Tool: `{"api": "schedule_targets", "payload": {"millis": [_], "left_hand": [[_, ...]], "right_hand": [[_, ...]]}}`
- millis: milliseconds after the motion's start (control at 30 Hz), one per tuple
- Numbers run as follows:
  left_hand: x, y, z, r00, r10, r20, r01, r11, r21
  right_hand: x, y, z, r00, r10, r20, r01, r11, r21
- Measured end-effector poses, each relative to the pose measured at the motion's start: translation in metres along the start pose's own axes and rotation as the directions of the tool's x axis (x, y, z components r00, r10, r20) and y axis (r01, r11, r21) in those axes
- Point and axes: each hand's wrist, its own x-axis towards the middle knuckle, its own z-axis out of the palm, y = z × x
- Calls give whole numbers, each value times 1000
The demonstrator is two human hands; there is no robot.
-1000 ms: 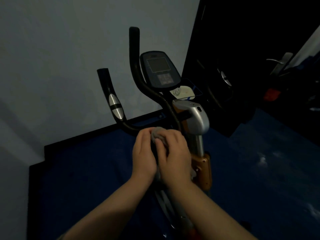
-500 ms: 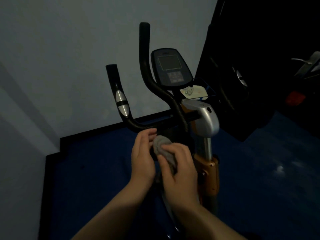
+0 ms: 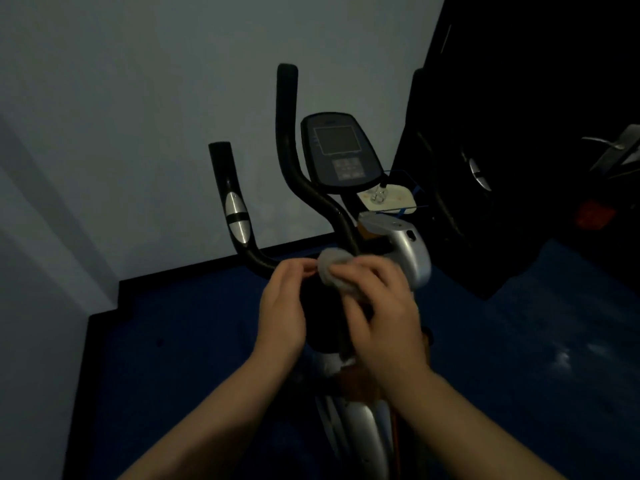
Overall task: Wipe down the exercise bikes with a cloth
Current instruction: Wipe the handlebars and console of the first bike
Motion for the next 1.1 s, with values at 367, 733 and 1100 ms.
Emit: {"api": "schedule_targets", "payload": {"millis": [367,733,1100], "left_hand": [[1,-9,-1,1000,9,-6,-8,986,169],[1,-9,-1,1000,12,-5,-11,980,197],[-2,-8,2,999,18,-29,-12,975,221]], "right_hand": [[17,14,0,997,9,-78,-7,999,35],[16,17,18,988,152,31,-146,980,-136],[4,4,19,891,452,-44,-449,892,57]]}}
